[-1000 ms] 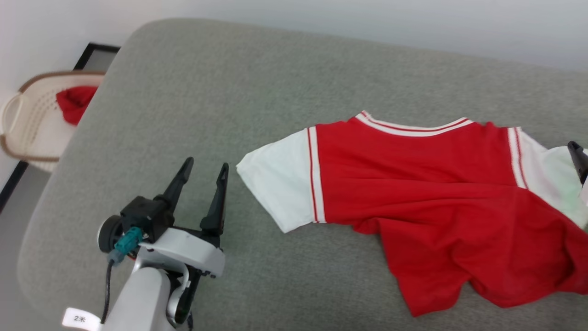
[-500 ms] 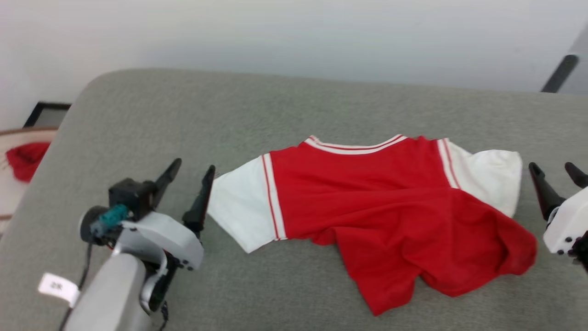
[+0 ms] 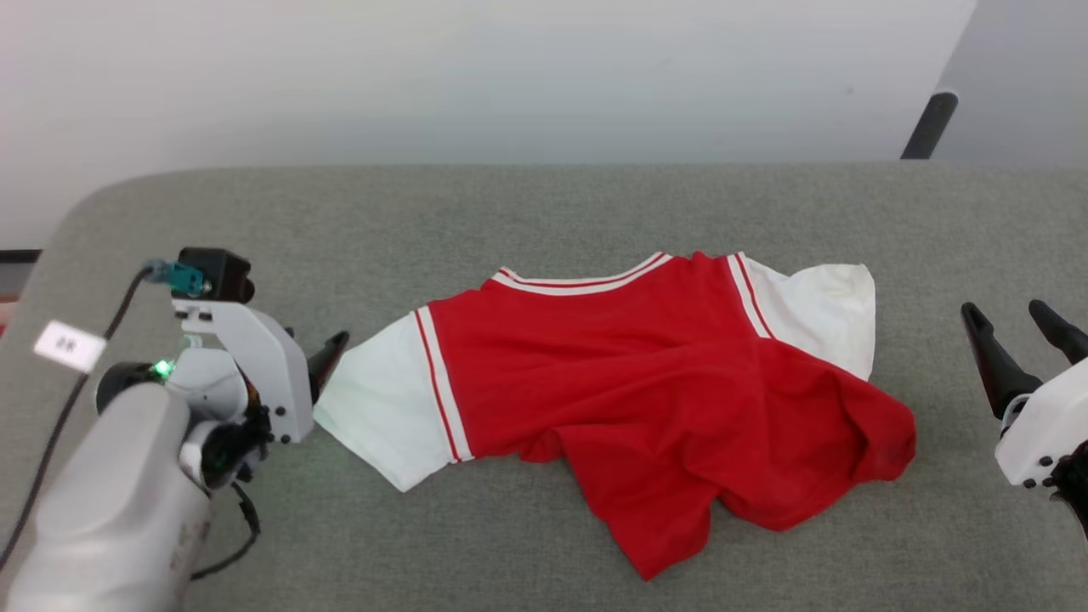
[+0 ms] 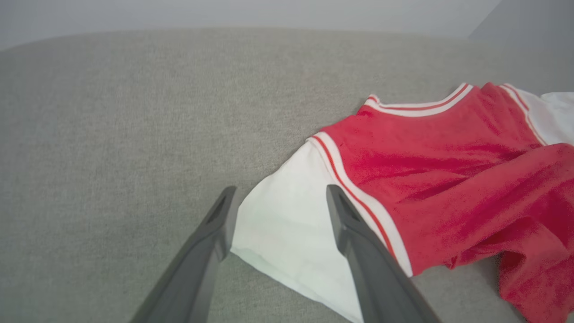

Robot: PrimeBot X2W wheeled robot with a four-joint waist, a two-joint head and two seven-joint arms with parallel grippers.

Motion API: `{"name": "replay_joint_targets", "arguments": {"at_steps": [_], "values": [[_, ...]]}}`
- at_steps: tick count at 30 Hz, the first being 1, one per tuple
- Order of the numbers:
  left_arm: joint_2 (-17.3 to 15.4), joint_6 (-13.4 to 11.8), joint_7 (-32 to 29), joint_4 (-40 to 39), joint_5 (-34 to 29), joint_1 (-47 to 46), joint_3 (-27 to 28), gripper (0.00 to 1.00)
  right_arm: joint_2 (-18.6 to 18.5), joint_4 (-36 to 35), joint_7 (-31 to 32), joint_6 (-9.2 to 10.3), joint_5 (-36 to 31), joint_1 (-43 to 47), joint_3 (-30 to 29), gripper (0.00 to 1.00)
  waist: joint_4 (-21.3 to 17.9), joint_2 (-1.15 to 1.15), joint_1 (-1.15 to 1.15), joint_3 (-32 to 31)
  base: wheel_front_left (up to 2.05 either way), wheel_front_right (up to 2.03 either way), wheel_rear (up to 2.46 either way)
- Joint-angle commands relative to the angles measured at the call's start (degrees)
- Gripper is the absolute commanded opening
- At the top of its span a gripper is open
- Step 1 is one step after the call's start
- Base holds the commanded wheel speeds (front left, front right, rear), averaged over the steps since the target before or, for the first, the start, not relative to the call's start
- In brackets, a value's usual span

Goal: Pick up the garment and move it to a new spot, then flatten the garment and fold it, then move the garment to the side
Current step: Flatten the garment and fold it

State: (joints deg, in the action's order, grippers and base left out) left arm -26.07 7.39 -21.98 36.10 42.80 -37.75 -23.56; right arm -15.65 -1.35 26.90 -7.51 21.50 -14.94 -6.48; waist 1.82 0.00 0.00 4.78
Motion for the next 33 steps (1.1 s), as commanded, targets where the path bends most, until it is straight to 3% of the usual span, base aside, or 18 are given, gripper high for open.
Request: {"name": "replay_joint_targets", "arguments": {"at_steps": [1, 6, 10, 31, 32, 33], "values": [[-0.24, 0.15, -2.15, 1.75, 0.69, -1.52, -0.44, 1.0, -0.03, -0.37, 0.21, 0.04, 0.56, -0.67, 0.26, 1.0, -0.81, 0.0, 0.0, 0.91, 0.0, 0.0, 0.0], [-0.52, 0.11, -9.97, 9.34, 2.04, -5.56, -1.83, 1.0, -0.19, -0.69, 0.97, 0.04, 0.95, -1.5, 0.55, 1.0, -1.77, 0.0, 0.0, 2.02, 0.0, 0.0, 0.0], [-0.53, 0.11, -11.93, 12.77, 1.36, -7.28, -2.82, 1.0, -0.15, -1.12, 1.29, 0.04, 1.09, -2.21, 0.79, 1.0, -2.26, 0.0, 0.0, 2.66, 0.0, 0.0, 0.0], [1.87, 0.14, -11.35, 27.76, 4.02, -12.04, -5.09, 1.0, -1.0, -2.71, 4.66, 0.04, 1.77, -7.92, 3.26, 1.0, -4.34, 0.0, 0.0, 8.17, 0.0, 0.0, 0.0], [2.35, 0.14, -12.09, 28.16, 4.56, -11.84, -5.17, 0.0, -1.01, -2.83, 4.93, 0.04, 1.99, -8.29, 3.37, 1.0, -4.31, 0.0, 0.0, 8.35, 0.0, 0.0, 0.0], [2.91, 0.14, -12.39, 28.18, 5.18, -11.75, -5.15, 0.0, -1.32, -2.88, 5.52, 0.04, 1.97, -8.66, 3.68, 1.0, -4.24, 0.0, 0.0, 8.52, 0.0, 0.0, 0.0]]}}
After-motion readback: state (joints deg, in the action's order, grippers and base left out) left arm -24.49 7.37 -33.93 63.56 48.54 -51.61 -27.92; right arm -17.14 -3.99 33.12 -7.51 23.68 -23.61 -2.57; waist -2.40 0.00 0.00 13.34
